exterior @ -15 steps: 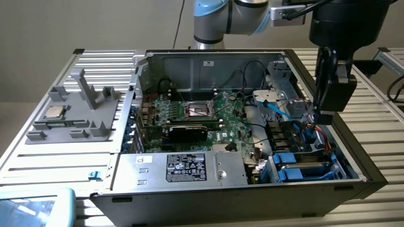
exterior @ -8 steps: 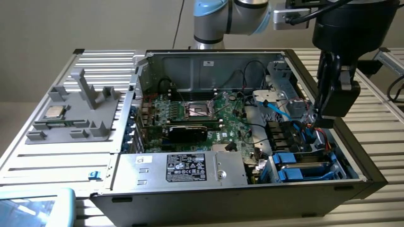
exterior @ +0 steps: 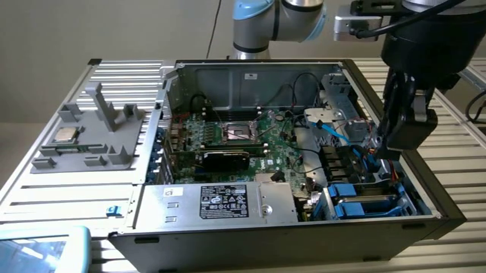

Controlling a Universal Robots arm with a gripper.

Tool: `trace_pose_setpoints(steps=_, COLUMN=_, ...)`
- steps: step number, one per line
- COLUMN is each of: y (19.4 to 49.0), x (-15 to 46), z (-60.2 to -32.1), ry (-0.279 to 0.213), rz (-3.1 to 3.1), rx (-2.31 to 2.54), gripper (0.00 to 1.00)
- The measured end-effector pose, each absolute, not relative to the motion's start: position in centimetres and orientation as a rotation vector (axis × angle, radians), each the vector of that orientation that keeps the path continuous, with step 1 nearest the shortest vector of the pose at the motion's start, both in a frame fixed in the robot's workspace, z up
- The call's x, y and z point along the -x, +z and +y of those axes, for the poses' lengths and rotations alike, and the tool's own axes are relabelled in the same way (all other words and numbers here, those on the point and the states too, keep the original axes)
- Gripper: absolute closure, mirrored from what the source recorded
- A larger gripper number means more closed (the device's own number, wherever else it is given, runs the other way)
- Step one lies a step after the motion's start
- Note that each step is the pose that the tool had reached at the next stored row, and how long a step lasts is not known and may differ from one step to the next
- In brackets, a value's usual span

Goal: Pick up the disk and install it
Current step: 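Insert the first disk wire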

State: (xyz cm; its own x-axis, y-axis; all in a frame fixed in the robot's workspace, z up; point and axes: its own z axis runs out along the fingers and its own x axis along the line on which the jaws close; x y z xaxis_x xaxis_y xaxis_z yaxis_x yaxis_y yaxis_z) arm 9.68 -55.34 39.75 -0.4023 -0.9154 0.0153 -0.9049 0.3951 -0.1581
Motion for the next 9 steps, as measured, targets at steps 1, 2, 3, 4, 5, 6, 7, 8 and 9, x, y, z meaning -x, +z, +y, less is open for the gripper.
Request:
trace_pose_setpoints(steps=1, y=39.8, x=-9.7, z=-55.7, ry=-0.211, rz=2.564, rx=1.676, gripper=0.48)
trace_pose_setpoints(steps=2, y=39.7, x=-9.7, z=-56.0, ry=-0.206, rz=2.567, rx=1.679, gripper=0.48)
trace_pose_setpoints(steps=3, y=39.8, x=-9.7, z=-56.3, ry=-0.201, rz=2.570, rx=1.681, gripper=0.48)
trace_pose_setpoints(steps=4, y=39.8, x=-9.7, z=-56.6, ry=-0.196, rz=2.573, rx=1.683, gripper=0.48)
trace_pose_setpoints(steps=5, y=39.7, x=-9.7, z=-57.0, ry=-0.190, rz=2.576, rx=1.685, gripper=0.48)
trace_pose_setpoints(steps=6, y=39.7, x=-9.7, z=-57.3, ry=-0.184, rz=2.579, rx=1.687, gripper=0.48)
trace_pose_setpoints(steps=7, y=39.8, x=-9.7, z=-57.5, ry=-0.176, rz=2.582, rx=1.689, gripper=0.48)
trace_pose_setpoints(steps=8, y=39.7, x=-9.7, z=-57.8, ry=-0.167, rz=2.585, rx=1.691, gripper=0.48)
trace_pose_setpoints(steps=9, y=39.7, x=-9.7, z=-58.1, ry=-0.157, rz=2.587, rx=1.692, gripper=0.48)
